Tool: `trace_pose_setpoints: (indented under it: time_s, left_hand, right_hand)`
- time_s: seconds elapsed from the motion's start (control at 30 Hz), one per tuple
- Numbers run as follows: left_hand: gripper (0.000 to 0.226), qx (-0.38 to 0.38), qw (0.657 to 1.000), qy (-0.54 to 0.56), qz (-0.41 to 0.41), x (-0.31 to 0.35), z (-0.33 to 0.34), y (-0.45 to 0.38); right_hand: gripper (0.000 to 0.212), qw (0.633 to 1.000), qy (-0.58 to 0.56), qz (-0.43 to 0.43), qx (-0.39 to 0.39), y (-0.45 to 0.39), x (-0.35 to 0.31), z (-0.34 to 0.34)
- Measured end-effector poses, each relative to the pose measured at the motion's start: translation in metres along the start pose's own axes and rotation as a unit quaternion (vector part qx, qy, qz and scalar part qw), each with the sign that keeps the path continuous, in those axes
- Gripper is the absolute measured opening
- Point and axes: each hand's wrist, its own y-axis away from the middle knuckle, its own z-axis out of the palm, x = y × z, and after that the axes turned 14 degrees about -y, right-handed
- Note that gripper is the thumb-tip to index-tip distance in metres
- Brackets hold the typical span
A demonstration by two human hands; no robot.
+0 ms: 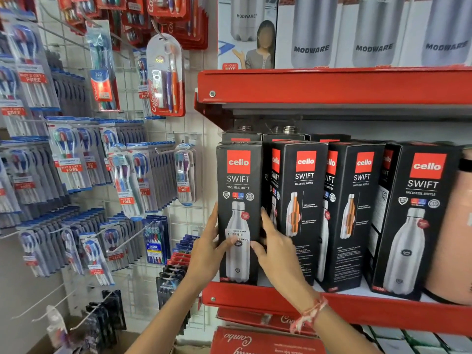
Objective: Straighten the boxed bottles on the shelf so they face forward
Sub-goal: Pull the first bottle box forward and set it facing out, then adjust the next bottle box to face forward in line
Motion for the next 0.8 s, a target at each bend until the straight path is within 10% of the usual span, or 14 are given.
trace_pose_setpoints:
  time_s: [0.2, 0.37, 0.57, 0.8]
  left_hand:
    - [0.075, 0.045, 0.998, -0.032, -0.017, -0.003, 0.006, 0.005]
    - [0.074, 0.147, 0.981, -0.127, 0.014, 0.015, 0.014, 0.009]
    - [0.068, 0.237, 0.953, -0.162, 0.097, 0.046, 0.021, 0.016]
    - [0.073, 0.105, 0.987, -0.053, 0.111, 0.080, 0.022, 0.022]
  right_hand:
    - [0.059, 0.957, 0.034, -0.124, 0.260, 0.012, 0.014, -0.026]
    - [0.107, 0.979, 0.044, 0.045, 0.194, 0.011, 0.025, -0.022]
    - [0.106, 0.984, -0.004, 0.045, 0.174, 0.011, 0.019, -0.027]
    - [0.110, 0.987, -0.094, -0.095, 0.094, 0.021, 0.004, -0.084]
